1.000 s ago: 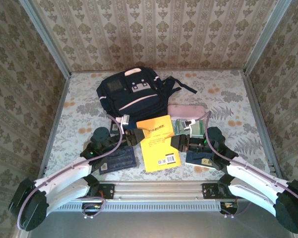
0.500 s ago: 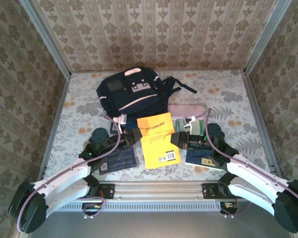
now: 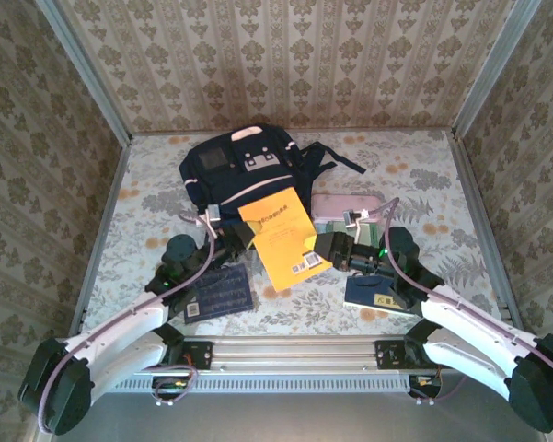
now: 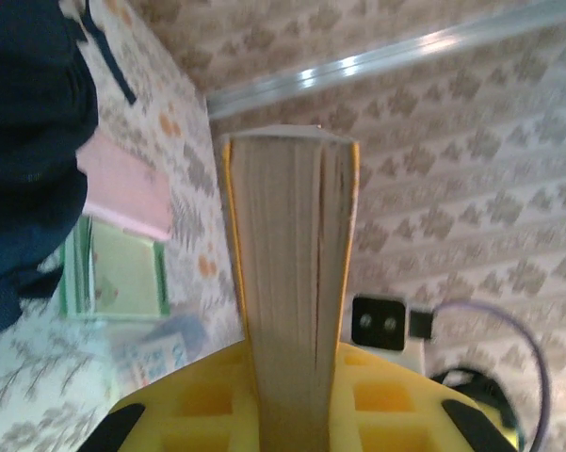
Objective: Pack books, pencil case, and school supplies into a backpack
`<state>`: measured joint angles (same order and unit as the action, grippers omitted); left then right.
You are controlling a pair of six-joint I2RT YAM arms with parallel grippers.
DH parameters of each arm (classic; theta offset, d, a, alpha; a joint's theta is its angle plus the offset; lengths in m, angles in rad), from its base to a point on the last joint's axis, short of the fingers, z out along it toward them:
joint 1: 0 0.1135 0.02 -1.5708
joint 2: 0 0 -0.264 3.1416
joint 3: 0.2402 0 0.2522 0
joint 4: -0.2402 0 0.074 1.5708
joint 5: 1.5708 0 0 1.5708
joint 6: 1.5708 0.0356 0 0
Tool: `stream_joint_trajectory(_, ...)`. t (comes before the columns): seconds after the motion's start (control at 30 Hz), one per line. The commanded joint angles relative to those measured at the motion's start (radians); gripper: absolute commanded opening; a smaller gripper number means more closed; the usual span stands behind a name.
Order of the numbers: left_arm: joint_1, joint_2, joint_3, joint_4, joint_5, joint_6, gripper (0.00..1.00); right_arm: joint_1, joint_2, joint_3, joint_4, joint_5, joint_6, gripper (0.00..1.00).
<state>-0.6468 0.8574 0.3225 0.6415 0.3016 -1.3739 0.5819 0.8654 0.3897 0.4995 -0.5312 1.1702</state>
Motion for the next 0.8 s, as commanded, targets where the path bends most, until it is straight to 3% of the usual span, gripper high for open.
stream_joint_trajectory(0.0, 0.007, -0.018, 0.025, 0.174, -0.188, -0.111, 0.0, -0.004, -0.009, -0.052, 0.146, 0.155, 0.109, 1.0)
stream_joint_trajectory(0.17, 0.006, -0.005, 0.062, 0.155, -0.287, -0.148, 0.0, 0.019, -0.017, -0.056, 0.174, 0.33, 0.159, 1.0)
stream_joint_trajectory(0.33, -0.002, 0.054, 0.083, 0.19, -0.318, -0.192, 0.0, 0.082, 0.049, -0.041, 0.245, 0.474, 0.185, 1.0)
stream_joint_trajectory(0.6, -0.013, 0.106, 0.147, 0.199, -0.315, -0.189, 0.0, 0.135, 0.262, 0.051, 0.413, 0.439, 0.215, 0.94)
stream_joint_trajectory(0.77, -0.015, 0.117, 0.158, 0.193, -0.315, -0.182, 0.0, 0.149, 0.324, 0.118, 0.444, 0.436, 0.177, 0.76)
